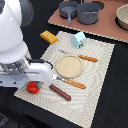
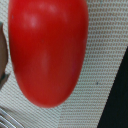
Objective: Interact with the objects in diverse but meaningful ways.
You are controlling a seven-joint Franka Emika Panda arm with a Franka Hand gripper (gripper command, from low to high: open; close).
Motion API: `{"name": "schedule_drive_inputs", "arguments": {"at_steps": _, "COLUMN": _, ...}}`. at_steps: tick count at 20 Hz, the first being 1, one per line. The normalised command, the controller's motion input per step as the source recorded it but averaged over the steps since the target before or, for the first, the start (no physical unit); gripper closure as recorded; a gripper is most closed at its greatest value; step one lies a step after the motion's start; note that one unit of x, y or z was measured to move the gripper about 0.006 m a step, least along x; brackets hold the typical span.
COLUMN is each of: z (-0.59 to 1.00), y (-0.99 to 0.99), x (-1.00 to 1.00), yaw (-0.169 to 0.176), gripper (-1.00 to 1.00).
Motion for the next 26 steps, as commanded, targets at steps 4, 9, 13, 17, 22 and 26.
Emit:
{"name": "schedule_drive_inputs", "arguments": {"at_steps": 4, "z": -0.06, "y": -0.02, "x": 0.32, "yaw": -0.023, "gripper": -1.00}}
{"name": "schedule_drive_inputs", "arguments": {"at_steps": 9, "z": -0.12, "y": -0.09, "x": 0.26, "yaw": -0.026, "gripper": -1.00}}
{"name": "schedule_drive_inputs", "arguments": {"at_steps": 13, "z": -0.09, "y": -0.11, "x": 0.25, "yaw": -0.028, "gripper": 1.00}}
{"name": "schedule_drive_inputs", "arguments": {"at_steps": 17, "z": -0.11, "y": -0.12, "x": 0.22, "yaw": -0.033, "gripper": 1.00}}
{"name": "schedule_drive_inputs", "arguments": {"at_steps": 22, "z": -0.05, "y": -0.12, "x": 0.22, "yaw": -0.028, "gripper": 1.00}}
{"name": "schedule_drive_inputs", "arguments": {"at_steps": 26, "z": 0.24, "y": -0.11, "x": 0.16, "yaw": -0.010, "gripper": 1.00}}
